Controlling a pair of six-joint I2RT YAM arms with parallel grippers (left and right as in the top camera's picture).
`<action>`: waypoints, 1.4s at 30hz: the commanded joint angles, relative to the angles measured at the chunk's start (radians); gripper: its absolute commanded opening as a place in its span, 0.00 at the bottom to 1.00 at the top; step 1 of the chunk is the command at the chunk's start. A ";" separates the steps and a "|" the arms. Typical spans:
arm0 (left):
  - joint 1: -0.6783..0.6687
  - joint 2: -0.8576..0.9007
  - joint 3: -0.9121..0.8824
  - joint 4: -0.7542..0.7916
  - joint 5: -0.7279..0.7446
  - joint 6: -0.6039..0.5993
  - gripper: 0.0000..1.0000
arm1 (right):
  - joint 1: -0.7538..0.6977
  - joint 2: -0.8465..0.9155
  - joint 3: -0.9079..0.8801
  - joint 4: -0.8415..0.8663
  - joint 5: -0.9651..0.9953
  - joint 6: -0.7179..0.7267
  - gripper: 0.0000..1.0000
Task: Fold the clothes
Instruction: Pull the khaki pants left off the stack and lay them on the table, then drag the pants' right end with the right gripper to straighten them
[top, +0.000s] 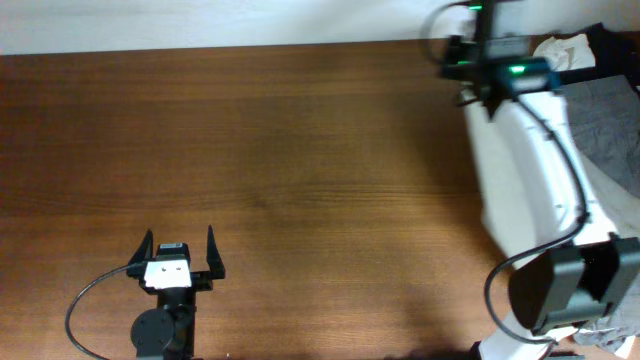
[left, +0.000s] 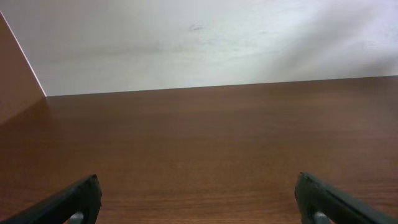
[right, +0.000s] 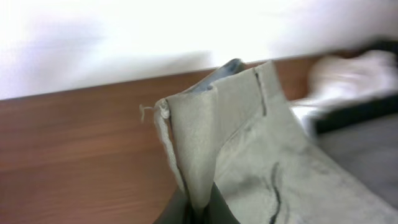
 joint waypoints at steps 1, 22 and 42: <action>0.006 -0.005 -0.005 0.002 -0.011 0.016 0.99 | 0.191 0.031 0.010 0.061 -0.085 0.136 0.04; 0.006 -0.005 -0.005 0.002 -0.011 0.016 0.99 | 0.780 0.196 0.010 0.259 -0.149 0.269 0.46; 0.006 -0.005 -0.005 0.002 -0.011 0.016 0.99 | -0.075 0.290 0.151 -0.405 -0.252 -0.205 0.68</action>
